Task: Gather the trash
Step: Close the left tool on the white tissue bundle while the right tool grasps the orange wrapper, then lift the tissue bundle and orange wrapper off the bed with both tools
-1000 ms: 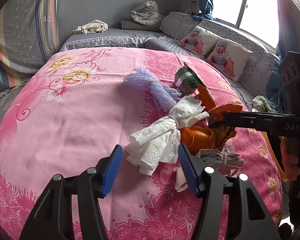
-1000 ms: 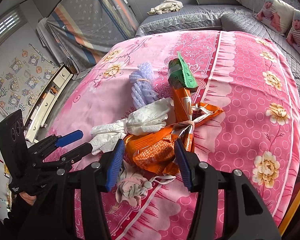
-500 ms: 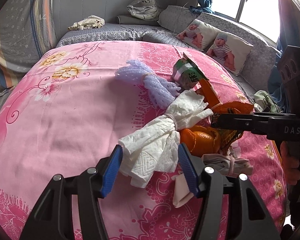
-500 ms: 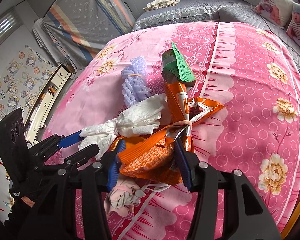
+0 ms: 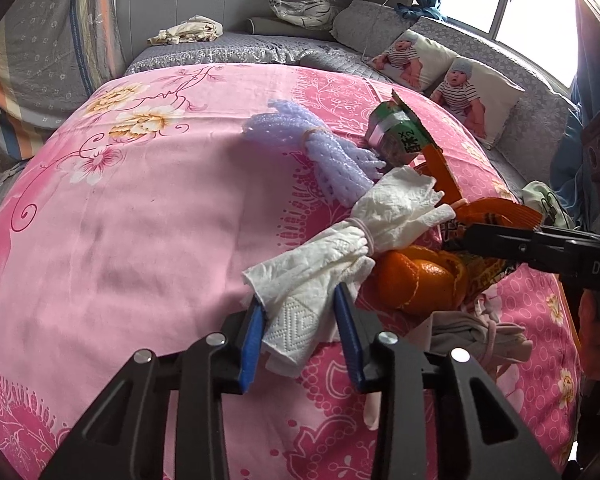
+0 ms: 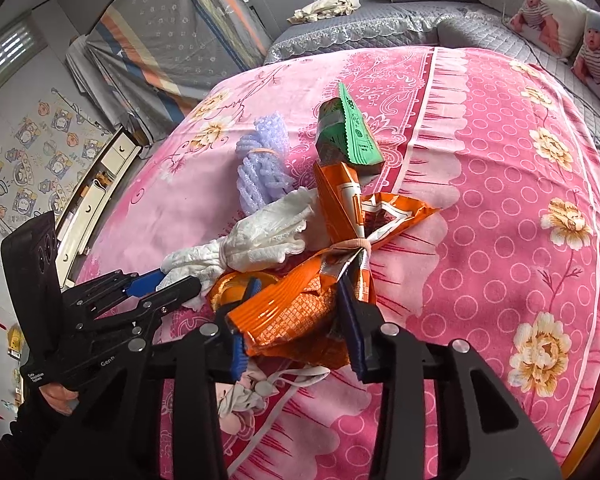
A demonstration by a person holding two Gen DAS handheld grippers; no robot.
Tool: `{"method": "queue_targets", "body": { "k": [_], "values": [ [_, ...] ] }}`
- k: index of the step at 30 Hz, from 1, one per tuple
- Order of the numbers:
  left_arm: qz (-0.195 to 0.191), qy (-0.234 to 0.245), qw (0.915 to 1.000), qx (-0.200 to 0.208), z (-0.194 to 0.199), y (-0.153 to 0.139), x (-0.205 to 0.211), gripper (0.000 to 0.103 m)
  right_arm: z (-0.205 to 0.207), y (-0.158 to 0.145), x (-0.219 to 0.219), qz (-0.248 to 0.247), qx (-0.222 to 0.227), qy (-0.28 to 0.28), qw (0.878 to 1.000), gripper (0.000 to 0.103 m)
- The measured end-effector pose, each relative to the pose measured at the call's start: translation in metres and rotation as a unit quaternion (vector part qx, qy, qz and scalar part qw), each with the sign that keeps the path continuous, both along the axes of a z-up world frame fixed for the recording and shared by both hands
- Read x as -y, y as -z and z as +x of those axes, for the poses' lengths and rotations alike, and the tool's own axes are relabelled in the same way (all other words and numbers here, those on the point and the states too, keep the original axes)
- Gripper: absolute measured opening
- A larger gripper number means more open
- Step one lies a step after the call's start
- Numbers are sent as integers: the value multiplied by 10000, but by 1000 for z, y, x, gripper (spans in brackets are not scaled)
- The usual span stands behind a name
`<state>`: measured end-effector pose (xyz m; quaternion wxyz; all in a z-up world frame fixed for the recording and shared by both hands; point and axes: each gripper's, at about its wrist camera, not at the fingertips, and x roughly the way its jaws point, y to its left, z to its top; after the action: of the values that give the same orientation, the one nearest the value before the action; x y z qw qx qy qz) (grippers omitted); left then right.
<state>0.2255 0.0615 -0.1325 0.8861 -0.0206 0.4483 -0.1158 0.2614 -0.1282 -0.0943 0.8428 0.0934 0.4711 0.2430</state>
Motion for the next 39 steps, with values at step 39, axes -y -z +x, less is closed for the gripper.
{"method": "queue_targets", "body": {
  "k": [39],
  "values": [
    [-58, -221, 9989, 411, -34, -49, -15, 13, -37, -50, 22, -37, 693, 180, 9974, 9]
  ]
}}
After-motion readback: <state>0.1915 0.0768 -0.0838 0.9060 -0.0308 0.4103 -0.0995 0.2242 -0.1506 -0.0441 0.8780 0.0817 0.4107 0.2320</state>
